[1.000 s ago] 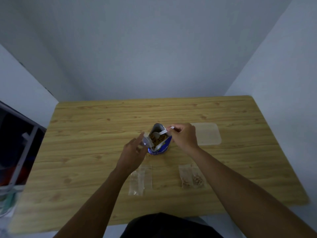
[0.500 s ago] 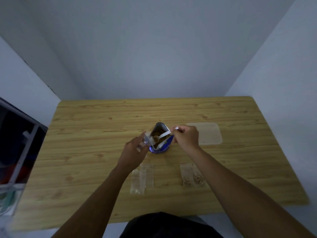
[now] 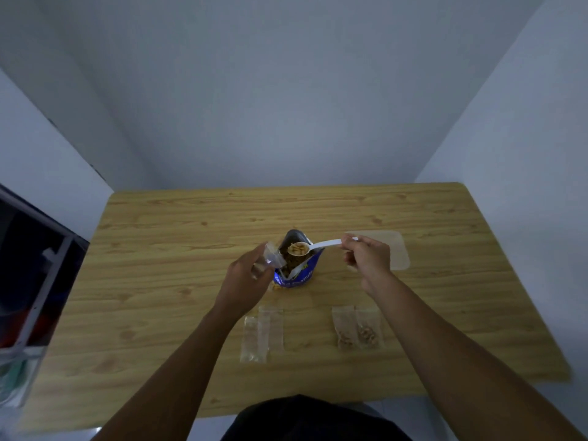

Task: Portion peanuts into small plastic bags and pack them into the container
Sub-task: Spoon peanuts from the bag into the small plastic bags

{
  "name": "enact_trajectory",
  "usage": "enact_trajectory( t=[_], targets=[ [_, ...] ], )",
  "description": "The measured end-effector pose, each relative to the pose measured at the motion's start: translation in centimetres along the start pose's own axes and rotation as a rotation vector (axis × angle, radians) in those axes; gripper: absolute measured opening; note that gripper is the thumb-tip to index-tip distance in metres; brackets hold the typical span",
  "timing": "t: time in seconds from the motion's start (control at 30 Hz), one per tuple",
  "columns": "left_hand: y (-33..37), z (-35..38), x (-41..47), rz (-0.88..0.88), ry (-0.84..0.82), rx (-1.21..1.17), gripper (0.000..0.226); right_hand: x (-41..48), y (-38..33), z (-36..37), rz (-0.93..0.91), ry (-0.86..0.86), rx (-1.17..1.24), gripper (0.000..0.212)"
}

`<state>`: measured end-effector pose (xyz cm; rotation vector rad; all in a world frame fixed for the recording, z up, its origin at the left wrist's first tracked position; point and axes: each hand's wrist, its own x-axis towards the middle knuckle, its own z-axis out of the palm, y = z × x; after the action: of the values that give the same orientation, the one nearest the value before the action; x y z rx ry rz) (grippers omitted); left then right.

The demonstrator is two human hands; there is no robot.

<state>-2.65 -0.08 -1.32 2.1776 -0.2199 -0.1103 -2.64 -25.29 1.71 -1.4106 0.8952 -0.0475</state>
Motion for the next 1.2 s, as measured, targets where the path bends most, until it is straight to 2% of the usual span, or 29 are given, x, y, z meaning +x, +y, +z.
enact_trajectory(
  t=[0.13,0.37,0.57,0.83,1.03,1.2],
  targets=[
    [0.7,0.2,0.4,0.005,0.002,0.021,0.051,0.1,-1.4,-0.7,-0.002,-0.071,0.066,0.01],
    [1.6,0.6,1.6,0.044,0.01,0.096,0.047,-0.3,-3.3,-0.9,-0.086,-0.186,-0.001,0.009],
    [2.6,0.7,2.0,0.049,0.031,0.113,0.042,-0.3,-3.9,-1.3,-0.106,-0.173,-0.002,0.002],
    [2.2,0.8,1.9,0.032,0.025,0.117,0.046,0.8,-3.4,-1.6,0.029,-0.151,0.095,0.01],
    [2.4,0.9,2.1,0.022,0.002,0.139,0.039,0.7,-3.9,-1.4,-0.024,-0.185,0.017,0.004],
    [3.0,0.9,2.3,0.051,-0.024,0.147,0.033,0.0,-4.4,-0.7,-0.088,-0.213,-0.087,0.007]
  ],
)
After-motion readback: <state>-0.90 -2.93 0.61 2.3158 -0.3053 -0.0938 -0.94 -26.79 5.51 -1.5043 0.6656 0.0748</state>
